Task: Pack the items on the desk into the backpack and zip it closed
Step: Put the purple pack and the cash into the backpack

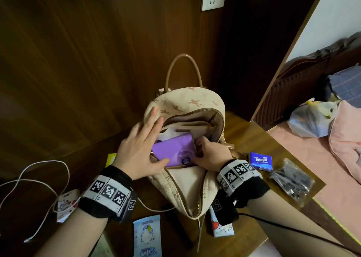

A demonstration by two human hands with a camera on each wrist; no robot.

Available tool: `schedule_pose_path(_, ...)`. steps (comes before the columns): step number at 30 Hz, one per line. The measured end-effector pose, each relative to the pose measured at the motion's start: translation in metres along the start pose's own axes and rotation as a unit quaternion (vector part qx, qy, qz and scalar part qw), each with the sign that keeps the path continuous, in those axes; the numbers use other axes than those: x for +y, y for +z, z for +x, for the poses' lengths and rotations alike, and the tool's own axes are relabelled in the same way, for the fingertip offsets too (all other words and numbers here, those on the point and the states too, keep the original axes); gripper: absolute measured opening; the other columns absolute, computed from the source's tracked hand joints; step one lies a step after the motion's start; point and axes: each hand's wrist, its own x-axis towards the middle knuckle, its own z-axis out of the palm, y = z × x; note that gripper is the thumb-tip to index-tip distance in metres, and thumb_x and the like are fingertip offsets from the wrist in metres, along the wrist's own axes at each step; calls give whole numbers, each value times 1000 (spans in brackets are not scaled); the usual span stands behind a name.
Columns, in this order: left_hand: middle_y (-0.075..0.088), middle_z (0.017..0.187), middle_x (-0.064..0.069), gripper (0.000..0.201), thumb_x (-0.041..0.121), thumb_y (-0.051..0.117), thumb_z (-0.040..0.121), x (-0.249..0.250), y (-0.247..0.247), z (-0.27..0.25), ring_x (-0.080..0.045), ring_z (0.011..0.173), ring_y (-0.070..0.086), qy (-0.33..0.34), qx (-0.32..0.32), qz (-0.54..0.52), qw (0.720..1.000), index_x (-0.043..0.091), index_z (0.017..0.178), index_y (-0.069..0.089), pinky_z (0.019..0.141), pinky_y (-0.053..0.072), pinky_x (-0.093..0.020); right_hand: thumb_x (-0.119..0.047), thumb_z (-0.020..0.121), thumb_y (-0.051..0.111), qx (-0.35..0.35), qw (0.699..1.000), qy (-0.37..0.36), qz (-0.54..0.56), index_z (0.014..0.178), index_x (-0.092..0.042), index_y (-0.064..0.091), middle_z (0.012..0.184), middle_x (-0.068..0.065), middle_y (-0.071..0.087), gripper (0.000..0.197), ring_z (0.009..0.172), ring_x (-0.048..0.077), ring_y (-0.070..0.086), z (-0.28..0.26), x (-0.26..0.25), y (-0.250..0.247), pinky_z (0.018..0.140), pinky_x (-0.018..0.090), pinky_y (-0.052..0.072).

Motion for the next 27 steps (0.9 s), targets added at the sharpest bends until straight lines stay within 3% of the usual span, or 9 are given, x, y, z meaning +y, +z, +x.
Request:
schedule_pose_path(4, -15, 160, 1, 107, 43, 75, 70, -10, 4, -2, -38, 126, 42, 28, 21, -21, 999, 19, 152, 10, 82, 56, -44, -50, 91, 43, -57, 996, -35, -56, 116, -18, 52, 111, 4, 66, 42, 108, 27, 58, 6, 1, -3, 96, 39, 35)
schedule_pose_path(8, -12, 161, -3, 111, 37, 80, 66, -6, 6, -3, -39, 127, 41, 44, 37, -24, 998, 13, 152, 14, 97, 45, -42, -46, 94, 34, -82, 990, -51, -107, 109, -22, 61, 109, 2, 67, 39, 109, 26, 57, 8, -4, -1, 97, 41, 30)
schedule_pose_path(13, -5, 161, -6, 110, 35, 80, 63, -4, 7, -5, -38, 125, 41, 43, 44, -25, 998, 11, 151, 18, 98, 44, -40, -39, 96, 28, -129, 980, -42, -146, 115, -23, 60, 124, 5, 60, 40, 122, 26, 47, 8, -10, -3, 99, 43, 25)
schedule_pose_path(19, -5, 161, -9, 108, 36, 79, 63, -3, 8, -4, -35, 130, 30, 43, 51, -5, 998, 8, 150, 21, 103, 35, -38, -40, 95, 30, -111, 989, -24, -95, 129, -14, 39, 127, 13, 58, 43, 125, 25, 46, 10, -6, 2, 99, 42, 25)
schedule_pose_path(22, -3, 160, -11, 107, 36, 79, 63, -3, 9, -3, -33, 131, 26, 38, 52, 2, 998, 7, 149, 23, 103, 29, -37, -40, 96, 28, -129, 987, -29, -90, 131, -24, 43, 134, 7, 53, 42, 129, 24, 43, 12, -6, -2, 99, 43, 24)
schedule_pose_path(27, -4, 160, -11, 105, 36, 80, 65, -4, 8, -3, -35, 131, 29, 30, 50, -2, 998, 8, 149, 24, 100, 39, -39, -47, 95, 29, -148, 985, -27, -83, 131, -41, 45, 143, -4, 45, 40, 135, 22, 37, 9, -4, -11, 106, 42, 21)
